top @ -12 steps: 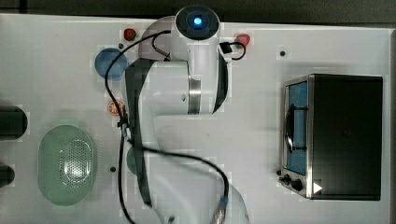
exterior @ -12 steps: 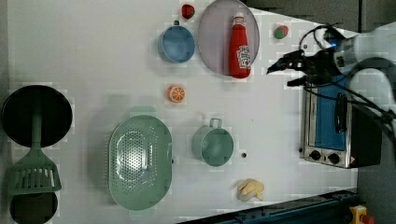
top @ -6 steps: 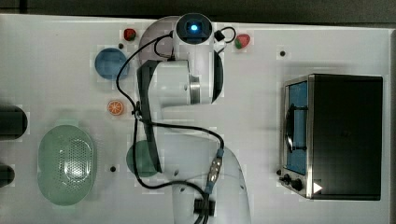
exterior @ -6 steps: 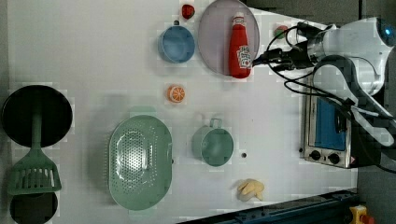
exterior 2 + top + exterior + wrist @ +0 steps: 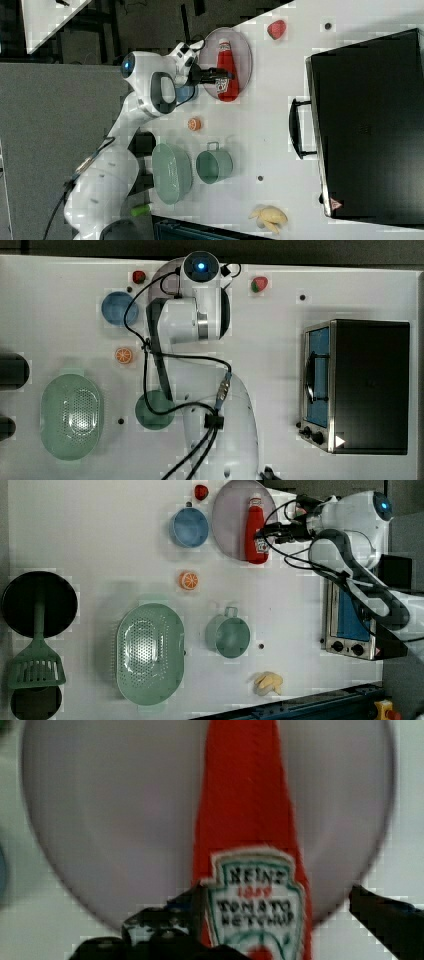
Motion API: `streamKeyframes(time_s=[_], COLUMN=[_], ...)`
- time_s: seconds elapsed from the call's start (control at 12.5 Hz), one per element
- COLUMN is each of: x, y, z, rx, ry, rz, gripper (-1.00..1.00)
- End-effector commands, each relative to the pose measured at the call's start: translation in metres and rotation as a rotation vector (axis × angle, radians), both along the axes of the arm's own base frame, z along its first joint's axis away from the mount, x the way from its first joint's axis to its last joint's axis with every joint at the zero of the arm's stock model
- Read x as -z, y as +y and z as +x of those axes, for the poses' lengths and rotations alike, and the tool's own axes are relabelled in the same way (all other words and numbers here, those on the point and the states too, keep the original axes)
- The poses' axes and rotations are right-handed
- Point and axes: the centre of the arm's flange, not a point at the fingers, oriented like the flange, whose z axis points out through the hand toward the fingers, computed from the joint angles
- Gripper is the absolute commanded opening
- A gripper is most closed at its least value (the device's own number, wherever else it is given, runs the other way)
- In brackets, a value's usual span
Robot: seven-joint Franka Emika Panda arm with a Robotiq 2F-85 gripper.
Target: Pick ketchup from plate and place it on table.
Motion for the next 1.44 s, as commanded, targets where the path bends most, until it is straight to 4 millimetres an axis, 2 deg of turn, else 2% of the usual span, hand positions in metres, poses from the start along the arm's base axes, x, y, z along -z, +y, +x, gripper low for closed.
streamKeyframes(time_s=[0.08, 0.4, 0.48, 0.72, 0.96, 1.12, 1.28, 1.44], x=[0.002, 0.028, 0.033, 0.027, 0.019, -0.002, -0.044, -0.091], y=[0.009, 0.008, 0.008, 0.011, 0.009, 0.007, 0.003, -0.004], z=[0.019, 0.023, 0.023, 0.027, 0.031, 0.034, 0.036, 0.03], rx=[-0.073, -0.085, -0.085, -0.086, -0.083, -0.08, -0.063, -0.024], ry=[-0.049, -0.055, -0.056, -0.081, -0.094, -0.107, -0.108, -0.057], rz=[-0.013, -0.021, -0.02, -0.016, -0.017, -0.021, -0.028, -0.017], gripper=[1.0, 1.0, 0.93, 0.2, 0.15, 0.15, 0.15, 0.15])
